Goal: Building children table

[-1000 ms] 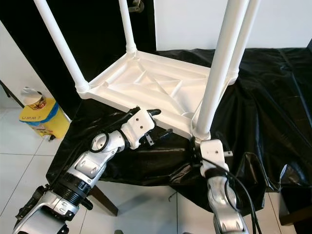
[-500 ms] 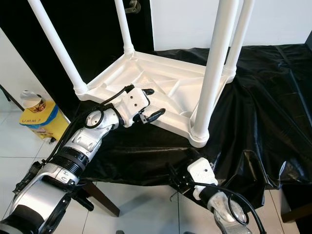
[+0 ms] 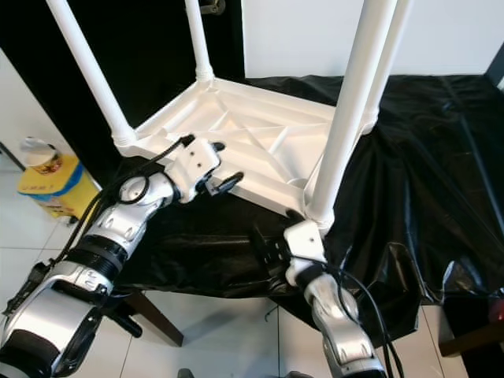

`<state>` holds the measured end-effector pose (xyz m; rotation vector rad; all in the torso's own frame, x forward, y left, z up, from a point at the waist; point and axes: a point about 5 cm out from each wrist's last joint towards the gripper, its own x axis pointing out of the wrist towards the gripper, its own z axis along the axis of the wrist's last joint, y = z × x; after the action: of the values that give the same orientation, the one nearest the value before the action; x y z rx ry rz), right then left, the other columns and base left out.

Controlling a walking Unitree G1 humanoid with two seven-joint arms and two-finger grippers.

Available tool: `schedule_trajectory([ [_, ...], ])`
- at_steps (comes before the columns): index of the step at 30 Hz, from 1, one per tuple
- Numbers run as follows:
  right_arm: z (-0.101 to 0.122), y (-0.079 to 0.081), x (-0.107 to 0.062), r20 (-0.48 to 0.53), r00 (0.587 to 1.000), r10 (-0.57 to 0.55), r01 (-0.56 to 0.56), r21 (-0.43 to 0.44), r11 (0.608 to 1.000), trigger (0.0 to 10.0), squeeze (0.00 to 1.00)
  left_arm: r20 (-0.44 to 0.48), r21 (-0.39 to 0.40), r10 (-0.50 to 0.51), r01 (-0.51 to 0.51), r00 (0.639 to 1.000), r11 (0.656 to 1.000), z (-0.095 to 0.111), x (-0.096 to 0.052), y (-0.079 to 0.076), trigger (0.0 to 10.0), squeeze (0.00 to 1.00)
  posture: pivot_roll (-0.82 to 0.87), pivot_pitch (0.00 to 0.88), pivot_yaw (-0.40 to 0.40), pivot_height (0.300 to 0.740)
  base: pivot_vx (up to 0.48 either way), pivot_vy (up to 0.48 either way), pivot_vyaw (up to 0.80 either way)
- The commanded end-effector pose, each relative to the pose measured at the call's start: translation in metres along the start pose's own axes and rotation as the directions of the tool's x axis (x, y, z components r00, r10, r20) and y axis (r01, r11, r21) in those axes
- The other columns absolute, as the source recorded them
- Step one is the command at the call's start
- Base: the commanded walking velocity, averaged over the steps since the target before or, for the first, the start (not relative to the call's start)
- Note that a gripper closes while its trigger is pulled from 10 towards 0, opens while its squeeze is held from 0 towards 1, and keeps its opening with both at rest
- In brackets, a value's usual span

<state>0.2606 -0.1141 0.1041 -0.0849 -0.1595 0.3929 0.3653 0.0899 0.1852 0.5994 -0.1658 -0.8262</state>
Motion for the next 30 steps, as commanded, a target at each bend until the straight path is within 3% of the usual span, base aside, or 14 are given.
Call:
schedule_trajectory([
  [1,-0.002,-0.002,0.003,-0.01,0.999,-0.036,0.037,0.017,0.999,10.0,0.0,-0.052,0.002,0.191,-0.191,0.98,0.982,-0.01,-0.006,0.012,10.0,0.0,-0.01,0.05,0.006,0.74,0.0,0.0,0.0],
  [3,0.008,-0.006,0.031,0.039,0.984,-0.176,0.172,0.078,0.982,10.0,0.0,-0.153,0.017,0.306,-0.307,0.94,0.952,-0.026,-0.019,0.037,10.0,0.0,0.0,0.065,0.013,0.74,0.0,0.0,0.0],
  [5,0.012,-0.006,0.038,0.052,0.976,-0.21,0.205,0.094,0.974,10.0,0.0,-0.178,0.021,0.336,-0.338,0.925,0.941,-0.029,-0.023,0.044,10.0,0.0,0.0,0.065,0.014,0.74,0.0,0.0,0.0],
  [9,0.014,-0.006,0.044,0.057,0.97,-0.238,0.231,0.109,0.967,10.0,0.0,-0.194,0.022,0.355,-0.357,0.915,0.934,-0.032,-0.026,0.048,10.0,0.0,-0.01,0.067,0.017,0.74,0.0,0.0,0.0],
  [13,0.018,-0.003,0.074,0.049,0.942,-0.332,0.323,0.141,0.936,10.0,0.0,-0.215,0.016,0.386,-0.391,0.897,0.92,-0.036,-0.031,0.055,10.0,0.0,0.0,0.083,0.021,0.74,0.0,0.0,0.0],
  [16,0.015,-0.002,0.086,0.004,0.918,-0.397,0.392,0.15,0.908,10.0,0.0,-0.21,-0.011,0.405,-0.416,0.89,0.909,-0.036,-0.035,0.057,10.0,0.0,0.02,0.097,0.012,0.74,0.0,0.0,0.0],
  [18,0.013,-0.002,0.088,-0.009,0.909,-0.416,0.413,0.149,0.899,10.0,0.0,-0.208,-0.016,0.407,-0.419,0.889,0.908,-0.036,-0.035,0.057,10.0,0.0,0.02,0.098,0.012,0.74,0.0,0.0,0.0],
  [21,0.004,-0.004,0.091,-0.069,0.861,-0.504,0.509,0.156,0.847,10.0,0.0,-0.205,-0.025,0.403,-0.417,0.892,0.909,-0.038,-0.036,0.053,10.0,0.0,0.05,0.115,0.009,0.74,0.0,0.0,0.0],
  [24,0.002,-0.004,0.091,-0.085,0.845,-0.529,0.535,0.148,0.832,10.0,0.0,-0.206,-0.029,0.401,-0.415,0.893,0.909,-0.039,-0.036,0.051,10.0,0.0,0.06,0.124,0.008,0.74,0.0,0.0,0.0],
  [25,-0.003,-0.006,0.089,-0.11,0.806,-0.581,0.592,0.141,0.794,10.0,0.0,-0.208,-0.035,0.399,-0.415,0.893,0.909,-0.041,-0.038,0.048,10.0,0.0,0.07,0.132,0.007,0.74,0.0,0.0,0.0],
  [30,-0.009,-0.015,0.08,-0.112,0.739,-0.665,0.674,0.109,0.731,10.0,0.0,-0.213,-0.037,0.401,-0.417,0.891,0.908,-0.043,-0.043,0.048,10.0,0.0,0.08,0.142,0.012,0.74,0.0,0.0,0.0],
])
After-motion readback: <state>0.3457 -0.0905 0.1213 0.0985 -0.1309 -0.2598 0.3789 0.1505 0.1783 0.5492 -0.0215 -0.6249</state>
